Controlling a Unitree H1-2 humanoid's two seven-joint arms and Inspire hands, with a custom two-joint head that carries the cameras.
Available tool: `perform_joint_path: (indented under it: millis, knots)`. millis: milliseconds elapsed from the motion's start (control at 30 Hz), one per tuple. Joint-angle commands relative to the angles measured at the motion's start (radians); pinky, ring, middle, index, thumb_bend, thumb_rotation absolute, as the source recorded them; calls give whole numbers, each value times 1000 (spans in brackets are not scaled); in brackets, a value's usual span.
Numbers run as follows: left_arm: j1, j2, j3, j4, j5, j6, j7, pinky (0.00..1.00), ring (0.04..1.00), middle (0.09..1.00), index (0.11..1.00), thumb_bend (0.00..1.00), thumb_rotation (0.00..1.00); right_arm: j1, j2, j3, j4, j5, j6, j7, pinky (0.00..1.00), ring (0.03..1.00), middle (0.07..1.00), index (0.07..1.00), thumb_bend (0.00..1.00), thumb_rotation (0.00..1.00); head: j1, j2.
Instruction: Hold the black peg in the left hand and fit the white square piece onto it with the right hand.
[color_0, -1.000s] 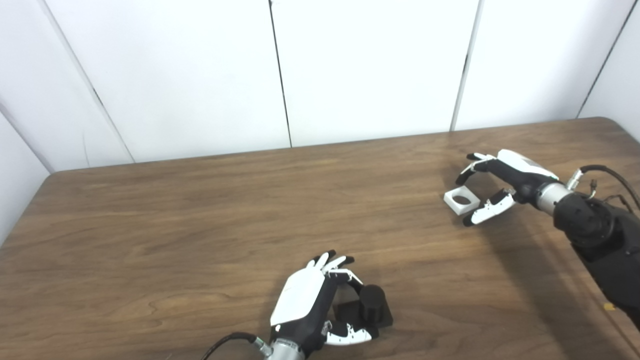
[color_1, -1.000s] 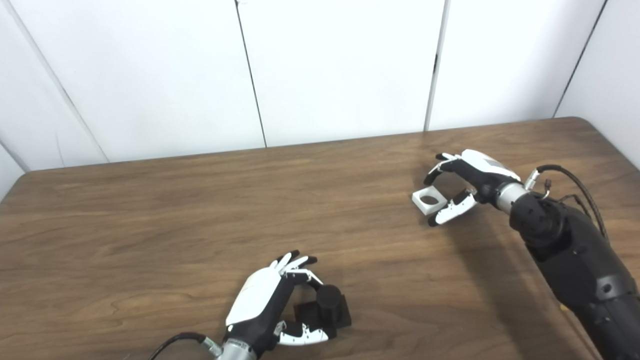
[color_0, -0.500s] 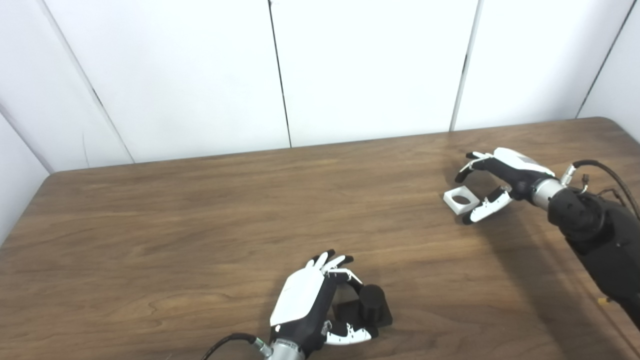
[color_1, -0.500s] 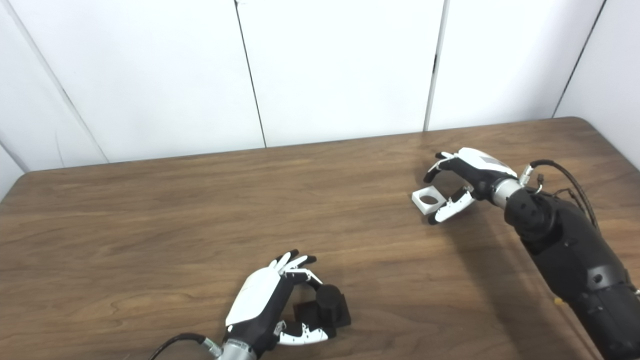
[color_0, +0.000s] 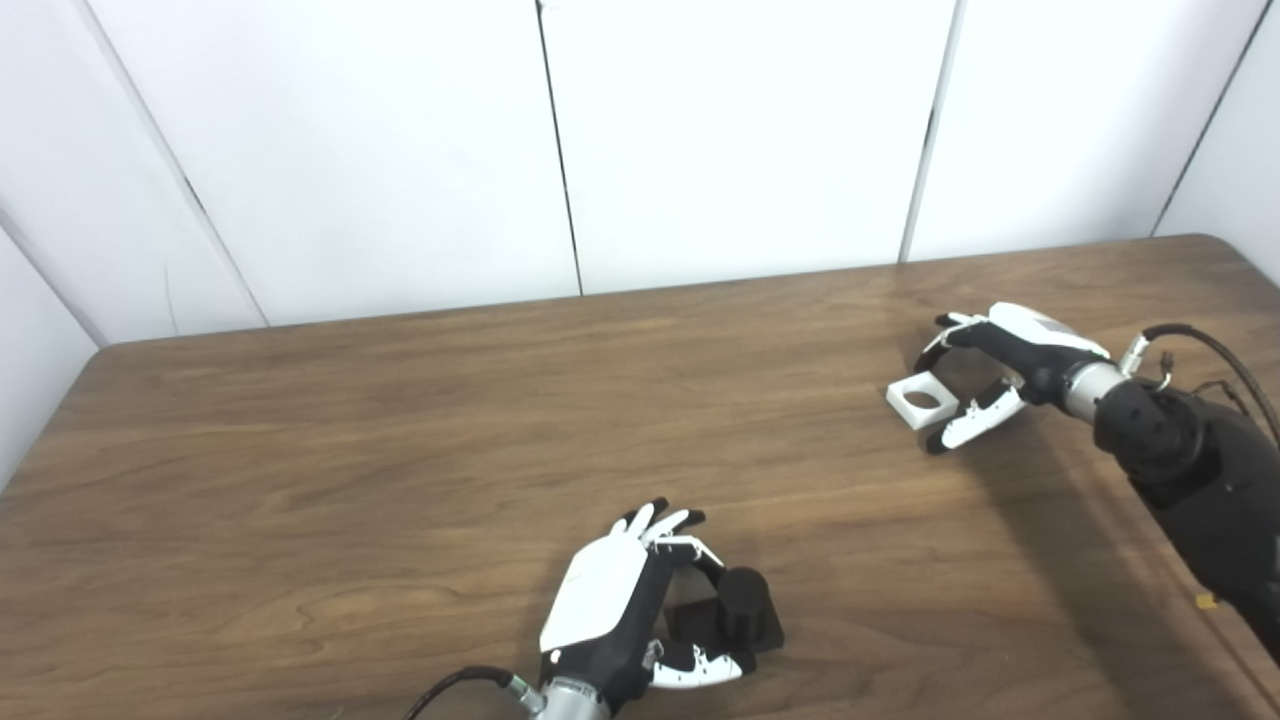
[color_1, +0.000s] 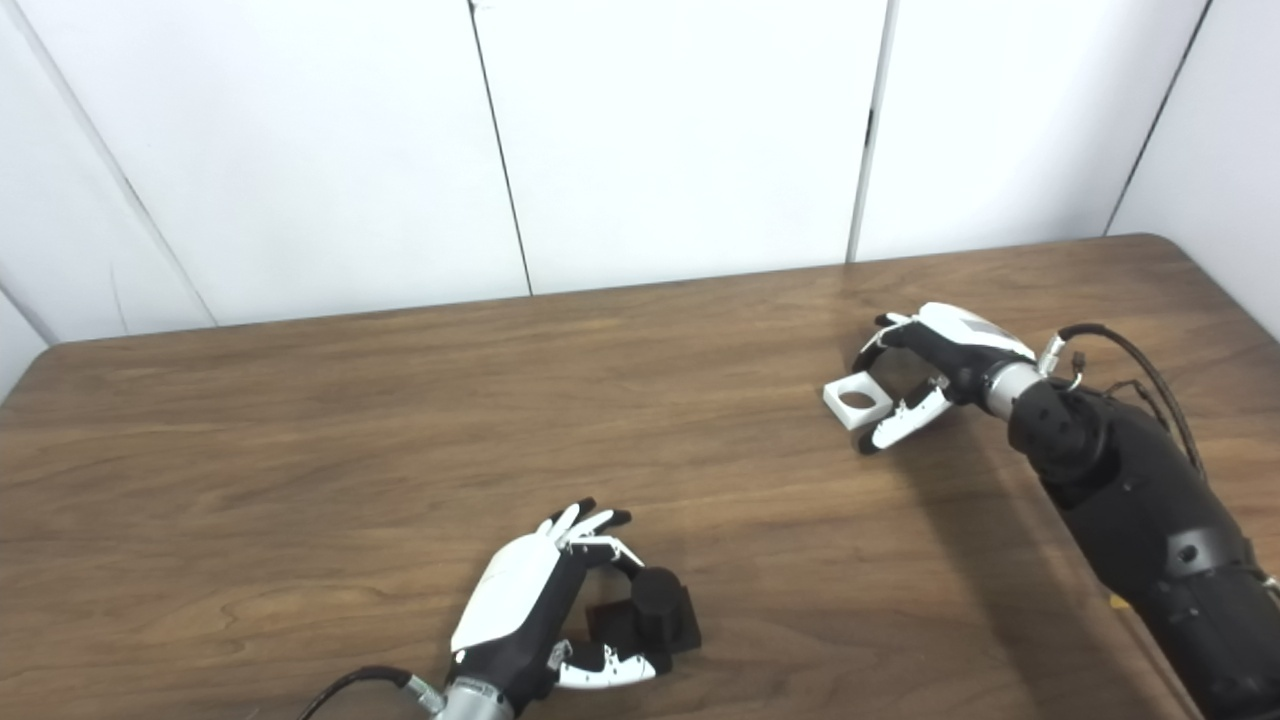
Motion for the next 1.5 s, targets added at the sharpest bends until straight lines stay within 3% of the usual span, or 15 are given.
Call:
perform_joint_path:
  millis: [0,500,800,867,933,1467]
  knots:
    - [-7,0,7,7,30,11,6,1000,994,906,490,516,79,-54,-8,3,-4,-10,-33,-26,1000,1000,975,699,880,233,0,1]
    - [-8,-7,9,8,32,9,10,1000,992,905,490,516,79,-48,3,9,32,-6,-63,-61,1000,1000,968,678,882,238,1,2]
    - [-10,-8,9,8,31,11,10,1000,993,906,490,516,78,-42,7,12,45,-8,-87,-83,1000,1000,950,602,839,237,4,2]
    - [-10,-9,10,10,27,10,12,1000,994,906,490,516,78,-40,9,12,45,-11,-89,-88,1000,1000,948,528,627,180,4,2]
    - [-12,-10,9,10,30,13,10,1000,993,906,490,516,79,-39,8,14,46,-14,-94,-90,1000,1000,947,500,546,159,5,3]
    - [-14,-14,8,11,34,17,14,1000,994,905,490,517,78,-32,6,16,39,-16,-96,-79,986,1000,929,493,521,153,7,5]
